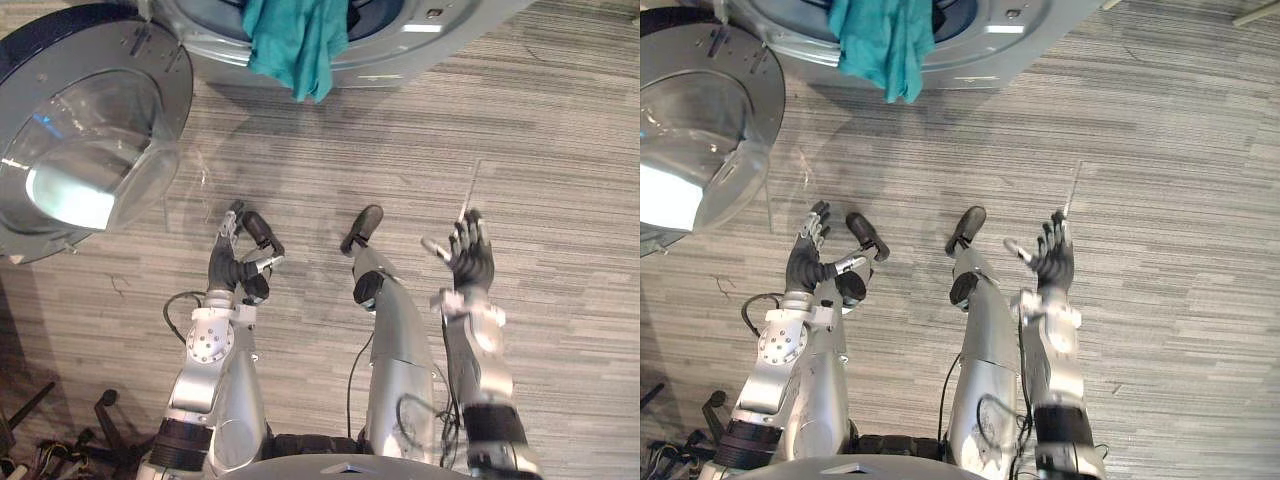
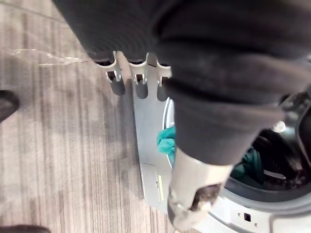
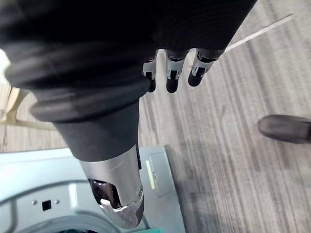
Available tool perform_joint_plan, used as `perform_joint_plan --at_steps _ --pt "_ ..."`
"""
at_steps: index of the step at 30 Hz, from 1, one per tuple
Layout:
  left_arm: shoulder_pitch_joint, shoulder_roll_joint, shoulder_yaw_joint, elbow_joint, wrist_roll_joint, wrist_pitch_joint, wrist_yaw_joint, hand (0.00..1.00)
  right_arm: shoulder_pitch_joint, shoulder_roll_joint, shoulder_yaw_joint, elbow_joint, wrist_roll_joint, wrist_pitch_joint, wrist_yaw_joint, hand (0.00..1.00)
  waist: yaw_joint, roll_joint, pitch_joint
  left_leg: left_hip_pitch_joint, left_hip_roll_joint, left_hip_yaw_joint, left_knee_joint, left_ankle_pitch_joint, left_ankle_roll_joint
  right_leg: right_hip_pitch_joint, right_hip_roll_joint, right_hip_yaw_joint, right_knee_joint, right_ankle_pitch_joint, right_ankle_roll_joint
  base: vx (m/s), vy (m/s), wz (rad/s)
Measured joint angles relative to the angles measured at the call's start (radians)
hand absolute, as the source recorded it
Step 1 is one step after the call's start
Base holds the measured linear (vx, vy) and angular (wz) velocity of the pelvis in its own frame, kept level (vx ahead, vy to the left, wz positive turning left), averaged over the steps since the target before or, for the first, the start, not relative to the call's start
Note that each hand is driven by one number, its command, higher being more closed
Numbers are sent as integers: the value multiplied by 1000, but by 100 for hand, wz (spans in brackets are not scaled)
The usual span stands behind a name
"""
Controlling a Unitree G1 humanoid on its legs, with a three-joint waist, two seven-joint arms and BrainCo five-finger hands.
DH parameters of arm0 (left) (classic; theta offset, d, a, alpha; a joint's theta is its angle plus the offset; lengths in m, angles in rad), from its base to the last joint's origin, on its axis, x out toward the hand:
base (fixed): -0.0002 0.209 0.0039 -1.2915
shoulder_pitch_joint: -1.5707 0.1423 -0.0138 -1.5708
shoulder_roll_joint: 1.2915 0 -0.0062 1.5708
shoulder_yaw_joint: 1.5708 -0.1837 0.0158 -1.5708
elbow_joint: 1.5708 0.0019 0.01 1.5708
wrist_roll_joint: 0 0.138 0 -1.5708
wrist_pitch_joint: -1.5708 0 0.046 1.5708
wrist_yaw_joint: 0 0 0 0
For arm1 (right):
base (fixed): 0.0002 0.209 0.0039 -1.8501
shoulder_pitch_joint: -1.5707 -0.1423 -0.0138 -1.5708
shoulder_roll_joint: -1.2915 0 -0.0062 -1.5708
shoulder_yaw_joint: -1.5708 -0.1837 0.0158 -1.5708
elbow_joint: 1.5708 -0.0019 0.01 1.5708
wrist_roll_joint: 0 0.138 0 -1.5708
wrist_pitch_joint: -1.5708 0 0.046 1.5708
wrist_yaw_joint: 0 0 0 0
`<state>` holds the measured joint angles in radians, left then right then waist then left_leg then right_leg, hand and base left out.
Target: Pick up the laundry basket with both hands and put the clothes into the washing machine.
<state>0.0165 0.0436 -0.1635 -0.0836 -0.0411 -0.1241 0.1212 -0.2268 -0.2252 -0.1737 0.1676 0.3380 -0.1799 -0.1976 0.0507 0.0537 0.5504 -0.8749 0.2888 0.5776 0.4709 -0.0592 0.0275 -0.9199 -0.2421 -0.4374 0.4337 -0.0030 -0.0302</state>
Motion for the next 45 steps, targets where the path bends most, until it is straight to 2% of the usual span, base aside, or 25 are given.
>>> perform_joint_plan --at_steps 2,5,7,9,12,13,16,20,25,27,30,36,37,41,43,45 --pt "6 -2 -30 6 -76 -23 -29 0 -192 -73 -19 136 -33 11 -49 0 26 11 -1 -30 -12 -6 -7 14 5 -27 -16 -13 12 7 -6 -56 -19 26" --pt "6 -18 -46 19 -130 -32 -40 0 -376 -174 -36 305 -53 18 -86 0 55 38 3 -75 -33 -20 -30 49 22 -67 -36 -34 28 15 -22 -37 -15 33" --pt "-11 -39 -56 20 -157 -32 -39 0 -524 -266 -2 486 -146 61 -112 0 79 57 3 -122 -58 -43 -47 80 45 -112 -70 -60 76 3 -40 -37 -18 49" --pt "-43 -58 -66 17 -175 -36 -40 0 -615 -326 56 601 -205 97 -107 0 93 59 1 -149 -76 -59 -60 110 58 -138 -94 -81 104 -10 -53 -34 -26 52" --pt "-97 -94 -85 16 -175 -39 -40 0 -713 -393 133 705 -233 116 -84 0 110 60 1 -181 -101 -88 -88 138 57 -165 -123 -106 141 -34 -53 -76 -31 51" --pt "-118 -96 -89 13 -173 -43 -39 0 -770 -423 192 747 -232 117 -69 0 111 61 0 -197 -112 -101 -111 147 45 -179 -136 -123 149 -41 -55 -103 -25 35" --pt "-145 -101 -75 11 -171 -43 -14 0 -864 -457 289 782 -229 116 -69 0 115 61 0 -217 -132 -108 -160 177 15 -213 -150 -131 156 -56 -51 -125 -21 33" --pt "-154 -102 -67 -62 -171 -43 20 0 -942 -458 409 803 -210 117 -65 0 125 62 0 -230 -141 -113 -202 223 20 -235 -163 -157 179 -70 -65 -110 -22 18" --pt "-173 -103 -75 -65 -171 -45 30 0 -1048 -457 496 802 -122 104 -54 0 130 64 -2 -231 -155 -149 -252 270 20 -235 -179 -198 214 -99 -82 -121 -34 24" --pt "-177 -103 -78 -65 -171 -44 30 0 -1111 -457 535 802 -67 85 -37 0 132 64 -2 -232 -161 -166 -277 289 7 -234 -185 -215 227 -113 -88 -118 -34 25" --pt "-189 -105 -83 -65 -171 -44 30 0 -1158 -455 554 803 51 80 -26 0 139 65 -3 -230 -164 -182 -297 311 9 -230 -194 -237 251 -136 -94 -91 -32 18" --pt "-195 -105 -97 -65 -174 -44 31 0 -1179 -455 551 804 261 100 -33 0 135 70 -6 -202 -168 -206 -345 349 8 -201 -193 -267 262 -156 -101 -89 -41 9" --pt "-199 -105 -106 -64 -176 -44 34 0 -1179 -455 535 804 304 101 -34 100 135 79 -11 -196 -168 -208 -352 354 10 -195 -190 -268 261 -158 -100 -63 -38 0" --pt "-222 -110 -111 -63 -195 -44 51 0 -1180 -435 453 804 485 105 -55 100 147 109 -30 -194 -162 -208 -353 355 10 -195 -182 -268 257 -160 -100 -81 -47 -5" --pt "-231 -113 -104 -62 -212 -44 57 0 -1189 -419 396 792 552 80 -76 100 150 111 -32 -195 -159 -207 -352 355 9 -198 -178 -266 255 -160 -100 -84 -49 -5" --pt "-236 -115 -96 -60 -216 -44 71 0 -1200 -391 366 787 610 78 -106 100 148 111 -32 -197 -156 -207 -351 356 10 -201 -175 -266 256 -161 -101 -83 -49 -2"
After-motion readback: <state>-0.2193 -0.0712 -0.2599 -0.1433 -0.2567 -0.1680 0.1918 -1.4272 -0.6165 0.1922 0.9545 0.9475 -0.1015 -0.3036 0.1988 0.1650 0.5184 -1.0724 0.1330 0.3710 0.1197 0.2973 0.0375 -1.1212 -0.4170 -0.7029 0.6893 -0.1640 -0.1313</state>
